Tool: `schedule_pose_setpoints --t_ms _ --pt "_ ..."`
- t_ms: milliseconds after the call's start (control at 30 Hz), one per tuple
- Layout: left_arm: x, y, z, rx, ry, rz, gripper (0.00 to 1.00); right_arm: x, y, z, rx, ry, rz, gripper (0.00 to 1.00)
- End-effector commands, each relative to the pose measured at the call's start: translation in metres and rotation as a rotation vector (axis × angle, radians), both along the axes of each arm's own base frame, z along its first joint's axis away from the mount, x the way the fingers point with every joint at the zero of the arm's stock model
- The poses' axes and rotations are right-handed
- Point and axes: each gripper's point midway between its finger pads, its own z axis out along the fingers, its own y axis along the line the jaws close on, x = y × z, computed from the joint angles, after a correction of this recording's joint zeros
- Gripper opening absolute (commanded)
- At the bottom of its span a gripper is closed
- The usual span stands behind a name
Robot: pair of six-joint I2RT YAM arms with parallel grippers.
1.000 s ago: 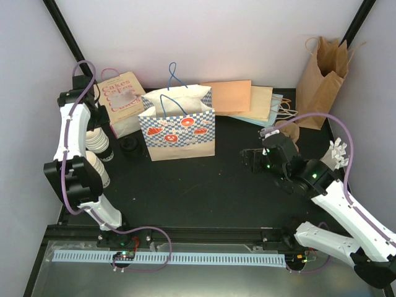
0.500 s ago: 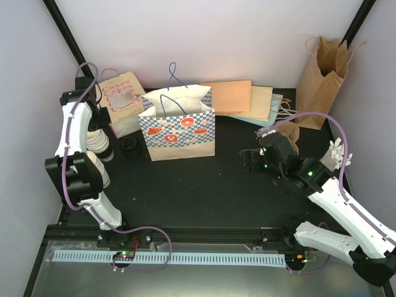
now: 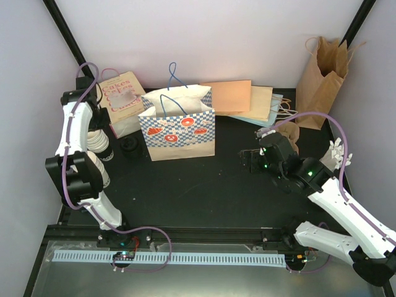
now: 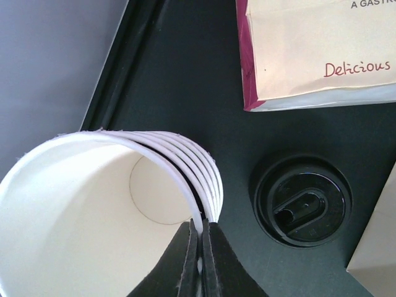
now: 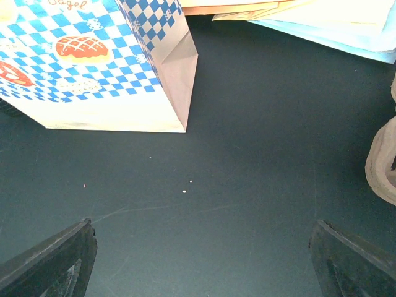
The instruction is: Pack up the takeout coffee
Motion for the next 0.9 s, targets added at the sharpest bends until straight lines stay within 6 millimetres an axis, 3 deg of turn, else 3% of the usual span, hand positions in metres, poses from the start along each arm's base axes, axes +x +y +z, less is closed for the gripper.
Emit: schedule_pose_setpoints --t_ms 0,433,567,700,733,833,867 --pt "-0.008 0.004 0.018 0.070 -0.004 0.014 0.01 0.002 -0.001 0.006 0.009 -0.025 -0.004 0.96" --pt "-0.022 0.003 0.066 0.215 -0.022 0.038 0.01 0.001 -0.002 0.003 0.004 -0.018 -0.004 0.96" --pt "-0.021 -0.002 0.063 0.185 -0.026 0.020 0.02 0.001 -0.001 0.001 0.002 -0.015 -0.001 0.96" --pt "-0.011 -0.026 0.051 0.059 -0.054 -0.067 0.02 0.001 0.001 0.001 0.009 -0.011 0.004 0.96" --pt "-0.012 -0.025 0.051 0.069 -0.052 -0.058 0.01 0.001 0.001 0.001 0.011 -0.010 0.007 0.96" --pt "-0.029 0.006 0.060 0.288 0.022 0.072 0.02 0.001 0.001 0.001 0.011 -0.010 0.008 0.96" --pt "-0.027 0.003 0.060 0.286 0.026 0.047 0.01 0.000 0.001 0.001 0.010 -0.008 0.006 0.96"
